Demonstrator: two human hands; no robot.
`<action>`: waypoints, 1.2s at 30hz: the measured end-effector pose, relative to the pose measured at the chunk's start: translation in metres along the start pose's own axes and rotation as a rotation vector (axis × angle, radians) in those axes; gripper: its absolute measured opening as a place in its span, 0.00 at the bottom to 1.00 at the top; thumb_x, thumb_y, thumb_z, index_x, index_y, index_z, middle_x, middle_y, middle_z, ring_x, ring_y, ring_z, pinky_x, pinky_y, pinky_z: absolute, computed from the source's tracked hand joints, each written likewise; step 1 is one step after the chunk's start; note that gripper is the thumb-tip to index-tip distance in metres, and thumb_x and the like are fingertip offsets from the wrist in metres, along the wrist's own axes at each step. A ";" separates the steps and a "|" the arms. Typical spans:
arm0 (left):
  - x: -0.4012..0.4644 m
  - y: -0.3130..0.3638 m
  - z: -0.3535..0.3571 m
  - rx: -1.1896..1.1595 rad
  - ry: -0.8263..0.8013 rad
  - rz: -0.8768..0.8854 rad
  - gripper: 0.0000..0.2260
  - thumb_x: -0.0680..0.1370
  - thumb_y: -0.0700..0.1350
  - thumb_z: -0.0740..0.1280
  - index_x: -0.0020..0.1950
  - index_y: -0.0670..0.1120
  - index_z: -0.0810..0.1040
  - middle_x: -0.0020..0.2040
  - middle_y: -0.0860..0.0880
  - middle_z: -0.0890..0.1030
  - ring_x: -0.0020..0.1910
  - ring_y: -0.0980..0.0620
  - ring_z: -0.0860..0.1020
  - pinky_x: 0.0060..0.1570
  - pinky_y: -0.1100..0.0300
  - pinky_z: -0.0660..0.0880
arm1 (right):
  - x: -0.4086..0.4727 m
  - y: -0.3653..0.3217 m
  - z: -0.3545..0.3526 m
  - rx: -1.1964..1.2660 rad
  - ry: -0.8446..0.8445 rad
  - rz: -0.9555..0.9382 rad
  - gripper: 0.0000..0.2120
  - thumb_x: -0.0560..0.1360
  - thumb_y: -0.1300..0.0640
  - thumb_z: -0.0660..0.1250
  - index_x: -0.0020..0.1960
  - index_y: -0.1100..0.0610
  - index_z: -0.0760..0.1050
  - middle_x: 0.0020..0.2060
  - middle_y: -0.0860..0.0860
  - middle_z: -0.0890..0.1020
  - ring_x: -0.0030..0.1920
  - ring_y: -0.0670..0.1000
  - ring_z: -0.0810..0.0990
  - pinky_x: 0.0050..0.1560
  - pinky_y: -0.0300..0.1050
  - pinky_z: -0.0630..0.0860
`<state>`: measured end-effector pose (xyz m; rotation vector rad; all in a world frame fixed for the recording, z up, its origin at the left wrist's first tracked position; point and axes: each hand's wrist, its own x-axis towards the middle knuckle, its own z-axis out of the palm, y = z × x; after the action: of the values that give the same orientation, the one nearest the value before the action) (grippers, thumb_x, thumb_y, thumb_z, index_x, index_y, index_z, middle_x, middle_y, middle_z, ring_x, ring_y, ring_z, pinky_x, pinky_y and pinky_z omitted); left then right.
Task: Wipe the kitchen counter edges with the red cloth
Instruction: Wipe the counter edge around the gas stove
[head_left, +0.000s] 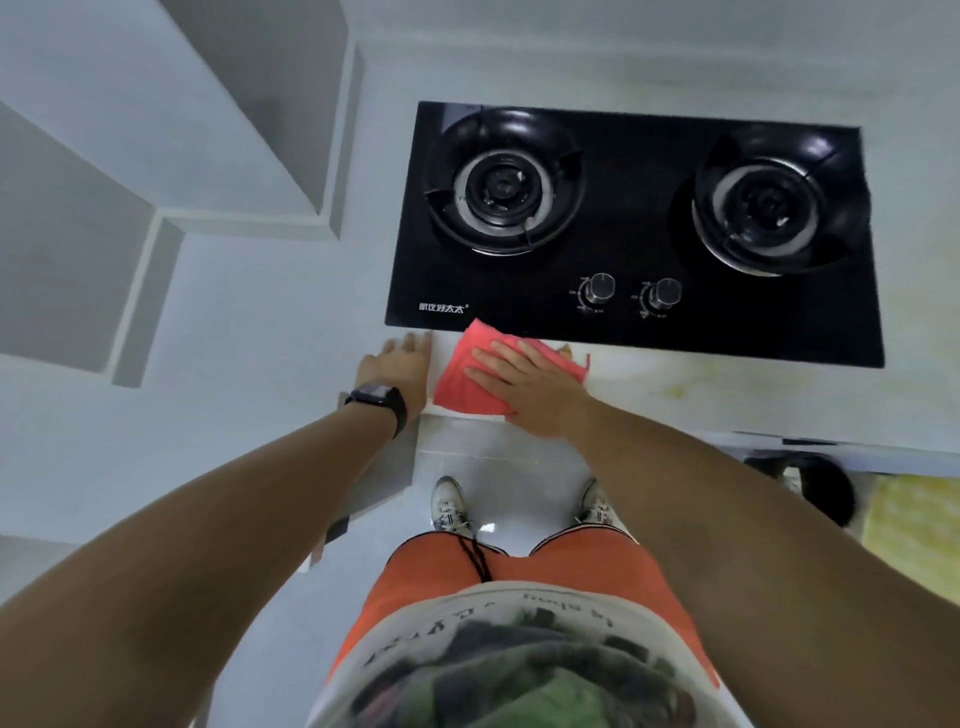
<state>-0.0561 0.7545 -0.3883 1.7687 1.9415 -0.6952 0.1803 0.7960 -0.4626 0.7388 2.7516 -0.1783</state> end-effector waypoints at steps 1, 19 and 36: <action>0.000 0.017 0.002 0.007 -0.024 0.005 0.37 0.80 0.41 0.63 0.83 0.50 0.45 0.82 0.47 0.55 0.80 0.43 0.58 0.71 0.45 0.68 | -0.014 0.010 0.003 0.007 0.013 -0.005 0.44 0.80 0.42 0.65 0.85 0.49 0.42 0.84 0.50 0.45 0.84 0.56 0.43 0.82 0.58 0.37; 0.006 0.144 -0.013 -0.070 -0.193 -0.038 0.36 0.76 0.52 0.66 0.82 0.57 0.55 0.75 0.45 0.64 0.64 0.42 0.74 0.56 0.51 0.77 | -0.198 0.155 0.059 -0.012 0.034 -0.029 0.46 0.76 0.39 0.69 0.85 0.50 0.48 0.84 0.52 0.52 0.83 0.58 0.51 0.82 0.60 0.47; 0.009 0.147 -0.015 0.090 -0.259 0.115 0.33 0.82 0.45 0.57 0.84 0.56 0.45 0.82 0.39 0.46 0.74 0.36 0.65 0.68 0.47 0.73 | -0.157 0.130 0.060 -0.043 0.078 -0.042 0.42 0.79 0.44 0.65 0.84 0.52 0.47 0.84 0.55 0.53 0.83 0.60 0.52 0.81 0.63 0.51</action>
<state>0.0893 0.7804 -0.3943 1.7296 1.6477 -0.9332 0.3904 0.8232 -0.4780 0.6904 2.8365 -0.1010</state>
